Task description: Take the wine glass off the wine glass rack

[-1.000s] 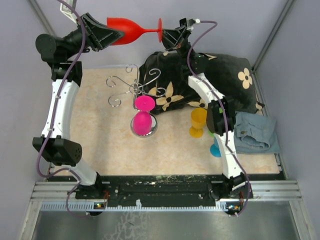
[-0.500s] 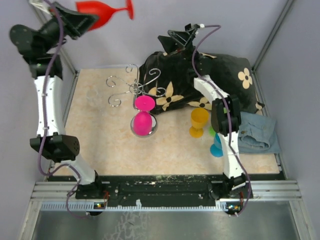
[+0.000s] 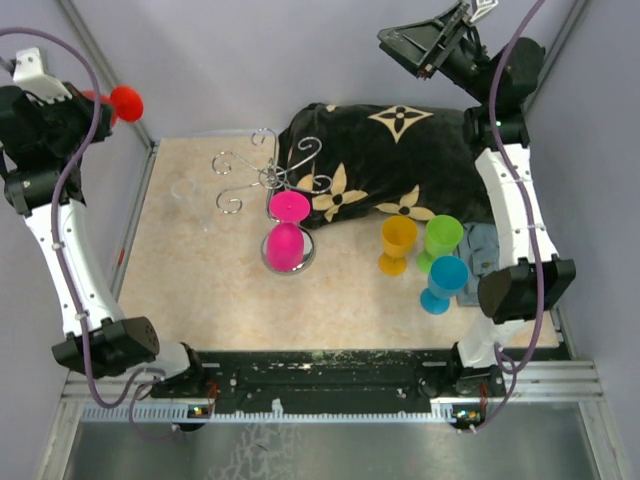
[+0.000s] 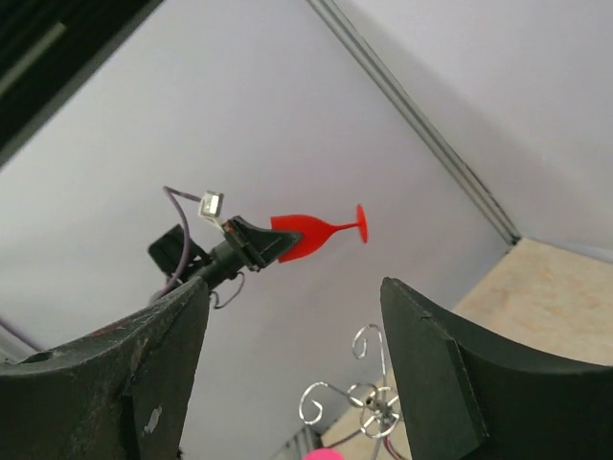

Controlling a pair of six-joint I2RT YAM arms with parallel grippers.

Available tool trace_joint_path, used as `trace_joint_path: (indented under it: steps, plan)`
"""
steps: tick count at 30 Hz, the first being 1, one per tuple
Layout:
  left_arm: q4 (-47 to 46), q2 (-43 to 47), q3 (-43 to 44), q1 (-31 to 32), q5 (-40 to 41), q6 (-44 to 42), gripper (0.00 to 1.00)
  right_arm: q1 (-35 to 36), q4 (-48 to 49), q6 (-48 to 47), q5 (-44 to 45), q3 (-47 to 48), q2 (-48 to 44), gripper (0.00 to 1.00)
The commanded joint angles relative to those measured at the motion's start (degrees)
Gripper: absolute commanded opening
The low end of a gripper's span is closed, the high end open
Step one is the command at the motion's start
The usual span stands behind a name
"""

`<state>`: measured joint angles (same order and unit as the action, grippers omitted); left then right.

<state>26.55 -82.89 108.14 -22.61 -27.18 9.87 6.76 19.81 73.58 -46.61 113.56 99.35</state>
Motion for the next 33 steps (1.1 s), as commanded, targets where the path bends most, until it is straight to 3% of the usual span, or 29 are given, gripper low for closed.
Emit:
trace_joint_path:
  steps: [1,7,13,22,33]
  plan:
    - [12.3,7.62,-7.35,-0.58,11.56,-11.16,0.0,0.77,-26.21,-21.59,-0.47,2.13,-2.97,0.72]
    - [23.36,11.71,-12.68,-0.59,12.53,-12.69,0.0,0.79,-30.94,-24.92,0.74,2.03,-4.21,0.72]
    - [23.49,11.99,-22.84,-0.59,13.71,-13.33,0.0,0.73,-28.06,-23.67,0.93,-1.64,-6.92,0.72]
    - [18.37,0.93,-26.85,-0.51,11.7,-12.45,0.0,0.78,-26.93,-23.58,2.06,-5.86,-10.05,0.72]
    - [18.29,-13.82,-20.89,1.01,11.92,-13.03,0.0,0.77,-32.17,-27.07,4.12,-6.09,-12.03,0.73]
